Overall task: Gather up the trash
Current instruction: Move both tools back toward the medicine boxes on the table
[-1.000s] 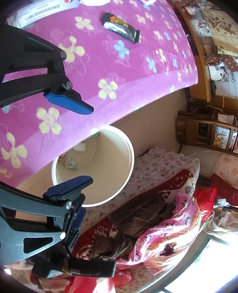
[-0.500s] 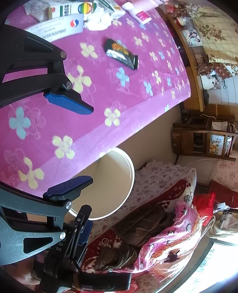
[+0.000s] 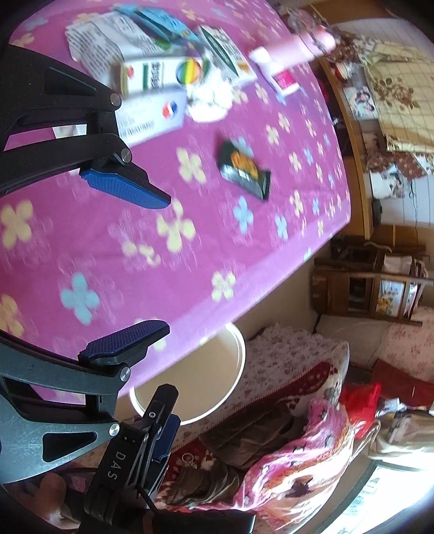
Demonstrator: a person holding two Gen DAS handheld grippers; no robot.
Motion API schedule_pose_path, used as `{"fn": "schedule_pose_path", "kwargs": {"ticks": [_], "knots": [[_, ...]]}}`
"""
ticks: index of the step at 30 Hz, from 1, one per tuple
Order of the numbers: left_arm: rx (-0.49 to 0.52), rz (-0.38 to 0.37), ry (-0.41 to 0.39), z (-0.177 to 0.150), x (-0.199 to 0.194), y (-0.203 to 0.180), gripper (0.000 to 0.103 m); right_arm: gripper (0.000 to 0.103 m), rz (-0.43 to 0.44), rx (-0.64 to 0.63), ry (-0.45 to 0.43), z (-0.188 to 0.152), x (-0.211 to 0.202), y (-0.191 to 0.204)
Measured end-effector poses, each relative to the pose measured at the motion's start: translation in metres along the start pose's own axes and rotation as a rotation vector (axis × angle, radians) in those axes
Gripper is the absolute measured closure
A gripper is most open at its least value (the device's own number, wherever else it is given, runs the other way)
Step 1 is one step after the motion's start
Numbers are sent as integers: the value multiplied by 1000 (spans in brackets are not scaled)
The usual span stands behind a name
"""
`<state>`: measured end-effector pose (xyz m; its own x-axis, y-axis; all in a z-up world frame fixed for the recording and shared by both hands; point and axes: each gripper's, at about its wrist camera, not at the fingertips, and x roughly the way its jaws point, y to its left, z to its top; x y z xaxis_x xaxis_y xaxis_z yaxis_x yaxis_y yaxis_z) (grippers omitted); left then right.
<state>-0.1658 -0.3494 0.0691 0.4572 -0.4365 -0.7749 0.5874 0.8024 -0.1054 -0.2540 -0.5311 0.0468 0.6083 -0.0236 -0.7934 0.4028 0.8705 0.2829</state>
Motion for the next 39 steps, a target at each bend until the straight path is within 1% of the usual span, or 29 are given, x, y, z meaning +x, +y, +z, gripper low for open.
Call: {"fn": "schedule_pose_path", "kwargs": {"ticks": [6,11,16,20,25,32,36,39], "knots": [[-54,67,17,-10,-10,38,35,41,30,-47,24,-7,9,32],[-127,97,36,-26,-17,77,35,41,59,-91,41,-13,15,56],[-207,124,70,-43,-11,106,35,41,78,-107,53,-15,20,67],[-227,104,96,-44,1,108,35,41,81,-105,61,-16,23,68],[-198,54,58,-34,8,95,35,40,71,-88,65,-16,23,57],[-164,-57,11,-11,19,75,35,40,57,-55,67,-12,24,40],[-158,-95,27,-2,27,66,35,40,53,-43,75,-12,27,32],[-173,-97,43,-2,29,68,35,40,53,-38,75,-11,28,28]]}}
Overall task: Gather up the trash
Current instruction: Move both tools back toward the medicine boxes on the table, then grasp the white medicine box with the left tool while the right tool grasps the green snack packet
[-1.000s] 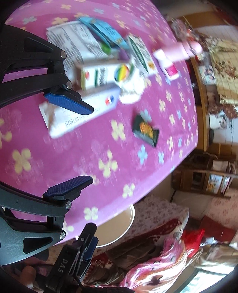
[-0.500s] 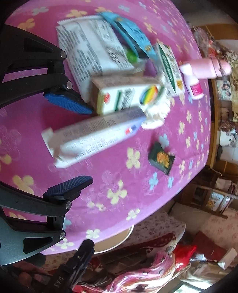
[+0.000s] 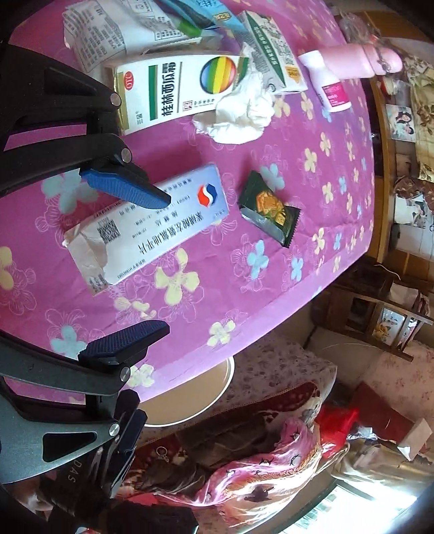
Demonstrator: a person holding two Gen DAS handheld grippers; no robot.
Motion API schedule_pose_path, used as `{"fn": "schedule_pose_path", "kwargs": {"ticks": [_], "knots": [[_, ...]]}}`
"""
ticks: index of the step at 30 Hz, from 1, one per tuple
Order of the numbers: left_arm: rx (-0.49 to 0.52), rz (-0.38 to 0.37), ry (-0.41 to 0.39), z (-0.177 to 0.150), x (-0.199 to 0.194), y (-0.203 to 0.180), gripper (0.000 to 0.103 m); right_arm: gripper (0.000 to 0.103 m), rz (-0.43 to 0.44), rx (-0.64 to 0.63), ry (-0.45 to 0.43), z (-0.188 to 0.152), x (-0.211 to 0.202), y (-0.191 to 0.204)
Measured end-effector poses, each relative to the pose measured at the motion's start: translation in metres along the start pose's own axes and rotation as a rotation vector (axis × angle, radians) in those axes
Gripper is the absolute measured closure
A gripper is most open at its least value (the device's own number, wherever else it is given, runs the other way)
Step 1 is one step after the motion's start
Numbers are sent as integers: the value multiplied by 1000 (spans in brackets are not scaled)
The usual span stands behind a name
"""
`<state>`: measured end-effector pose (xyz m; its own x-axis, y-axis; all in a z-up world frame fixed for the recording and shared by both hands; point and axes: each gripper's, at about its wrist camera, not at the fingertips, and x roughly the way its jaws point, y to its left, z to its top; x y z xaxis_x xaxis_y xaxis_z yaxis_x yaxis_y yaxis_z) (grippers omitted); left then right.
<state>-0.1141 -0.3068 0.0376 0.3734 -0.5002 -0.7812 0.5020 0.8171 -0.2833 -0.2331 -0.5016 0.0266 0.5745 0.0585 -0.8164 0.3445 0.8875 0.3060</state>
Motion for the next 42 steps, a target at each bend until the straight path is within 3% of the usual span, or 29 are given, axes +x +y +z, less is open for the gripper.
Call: {"fn": "schedule_pose_path", "kwargs": {"ticks": [11,19,21,25,33,42], "knots": [[-161,117,52,6,21,26,35,40,34,-21,11,7,10,4],[-115,188,80,14,39,11,37,40,28,-68,15,18,14,10],[-88,214,70,12,39,9,52,40,26,-70,17,18,15,10],[-64,212,74,11,36,9,52,40,28,-63,32,18,20,9],[9,238,6,19,3,3,52,40,40,-75,34,26,24,27],[-18,288,-20,41,-28,48,52,40,104,-103,70,45,60,76]]}}
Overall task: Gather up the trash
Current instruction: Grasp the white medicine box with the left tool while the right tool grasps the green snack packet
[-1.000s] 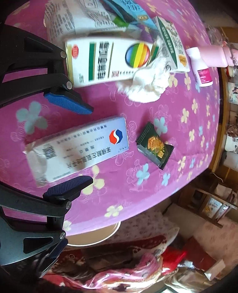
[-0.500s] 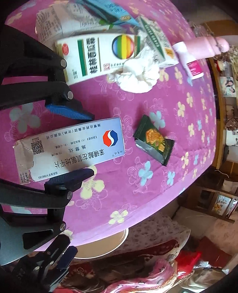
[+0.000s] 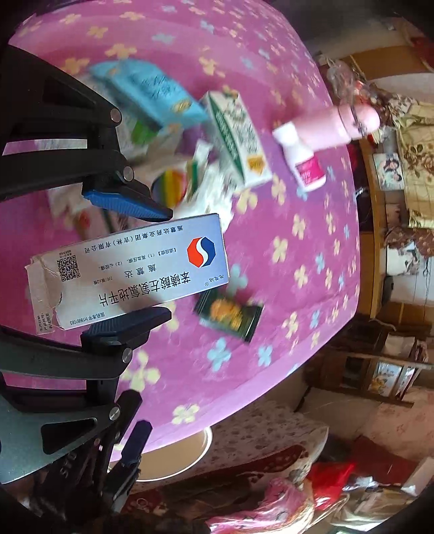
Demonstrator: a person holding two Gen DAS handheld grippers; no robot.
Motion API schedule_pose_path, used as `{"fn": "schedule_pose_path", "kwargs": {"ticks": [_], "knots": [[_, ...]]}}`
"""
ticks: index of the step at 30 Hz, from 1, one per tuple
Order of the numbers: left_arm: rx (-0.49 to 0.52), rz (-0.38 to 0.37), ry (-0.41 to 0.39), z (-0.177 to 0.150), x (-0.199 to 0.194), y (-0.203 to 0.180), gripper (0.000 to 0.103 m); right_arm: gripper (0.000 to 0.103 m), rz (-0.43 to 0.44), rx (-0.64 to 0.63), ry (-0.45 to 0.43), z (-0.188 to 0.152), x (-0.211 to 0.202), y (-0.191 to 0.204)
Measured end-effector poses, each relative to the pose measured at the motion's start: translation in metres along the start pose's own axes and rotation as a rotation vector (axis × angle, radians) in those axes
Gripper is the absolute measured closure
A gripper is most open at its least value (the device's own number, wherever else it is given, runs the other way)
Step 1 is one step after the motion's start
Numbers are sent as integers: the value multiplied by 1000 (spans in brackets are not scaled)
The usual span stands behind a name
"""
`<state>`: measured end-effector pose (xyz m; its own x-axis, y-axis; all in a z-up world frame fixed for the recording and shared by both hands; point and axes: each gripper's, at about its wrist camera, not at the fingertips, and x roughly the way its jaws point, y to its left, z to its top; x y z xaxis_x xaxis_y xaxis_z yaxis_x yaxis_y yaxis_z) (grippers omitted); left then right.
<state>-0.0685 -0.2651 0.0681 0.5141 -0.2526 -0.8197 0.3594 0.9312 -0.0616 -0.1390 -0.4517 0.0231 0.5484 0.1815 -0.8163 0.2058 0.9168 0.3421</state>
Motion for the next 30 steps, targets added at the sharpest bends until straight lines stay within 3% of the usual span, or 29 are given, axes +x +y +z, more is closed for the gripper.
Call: {"fn": "schedule_pose_path", "kwargs": {"ticks": [7,18,23,25,30], "knots": [[-79,4,-27,22,-10,48,52,40,6,15,10,38,37,34],[-107,-19,-37,27,-5,64,52,40,-65,47,-16,84,83,61],[-100,-19,-35,25,-5,64,52,59,-116,-55,-38,85,89,72],[-92,-12,-42,24,-7,62,52,77,-91,-75,-35,81,87,69],[-87,-28,-53,19,-16,55,52,81,-8,-92,-38,66,60,59]]}}
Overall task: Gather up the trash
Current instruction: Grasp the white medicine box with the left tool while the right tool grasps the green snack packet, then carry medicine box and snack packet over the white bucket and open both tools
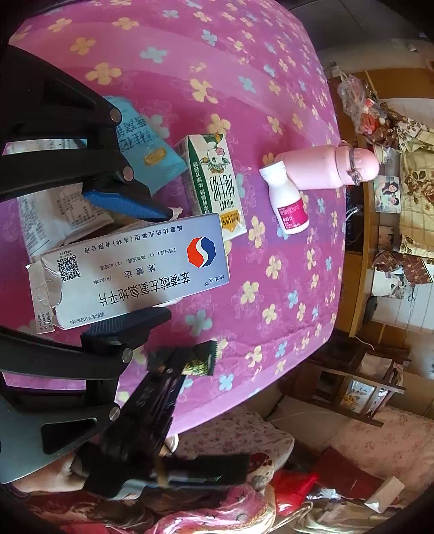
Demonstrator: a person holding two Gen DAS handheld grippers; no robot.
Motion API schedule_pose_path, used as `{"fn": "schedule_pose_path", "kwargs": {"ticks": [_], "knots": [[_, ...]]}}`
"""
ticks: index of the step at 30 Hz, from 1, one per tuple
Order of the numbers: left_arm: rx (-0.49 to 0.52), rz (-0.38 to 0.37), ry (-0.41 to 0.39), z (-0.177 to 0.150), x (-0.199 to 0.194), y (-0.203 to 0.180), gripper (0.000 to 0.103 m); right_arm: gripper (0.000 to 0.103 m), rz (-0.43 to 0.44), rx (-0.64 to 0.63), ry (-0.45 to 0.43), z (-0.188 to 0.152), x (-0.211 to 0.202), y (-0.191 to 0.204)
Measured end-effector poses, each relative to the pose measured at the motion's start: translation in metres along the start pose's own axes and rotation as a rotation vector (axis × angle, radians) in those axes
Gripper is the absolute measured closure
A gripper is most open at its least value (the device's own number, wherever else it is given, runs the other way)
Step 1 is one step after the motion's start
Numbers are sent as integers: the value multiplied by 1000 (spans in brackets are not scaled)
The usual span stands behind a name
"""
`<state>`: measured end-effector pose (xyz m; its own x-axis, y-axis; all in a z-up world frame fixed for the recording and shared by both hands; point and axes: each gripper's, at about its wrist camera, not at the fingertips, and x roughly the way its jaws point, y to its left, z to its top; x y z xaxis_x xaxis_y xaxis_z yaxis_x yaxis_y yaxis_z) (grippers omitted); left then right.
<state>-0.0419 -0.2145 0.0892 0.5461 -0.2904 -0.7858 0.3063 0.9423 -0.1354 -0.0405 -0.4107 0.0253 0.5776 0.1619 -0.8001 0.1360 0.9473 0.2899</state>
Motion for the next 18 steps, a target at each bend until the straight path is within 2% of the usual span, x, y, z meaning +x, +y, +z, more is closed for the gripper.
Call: {"fn": "schedule_pose_path", "kwargs": {"ticks": [6,18], "knots": [[37,-24,-4,-13,-11,-21,52,81,10,-22,-16,-28,-41,-6],[93,-71,15,-40,-21,-65,52,81,-36,-71,-61,-72,-98,-10]]}}
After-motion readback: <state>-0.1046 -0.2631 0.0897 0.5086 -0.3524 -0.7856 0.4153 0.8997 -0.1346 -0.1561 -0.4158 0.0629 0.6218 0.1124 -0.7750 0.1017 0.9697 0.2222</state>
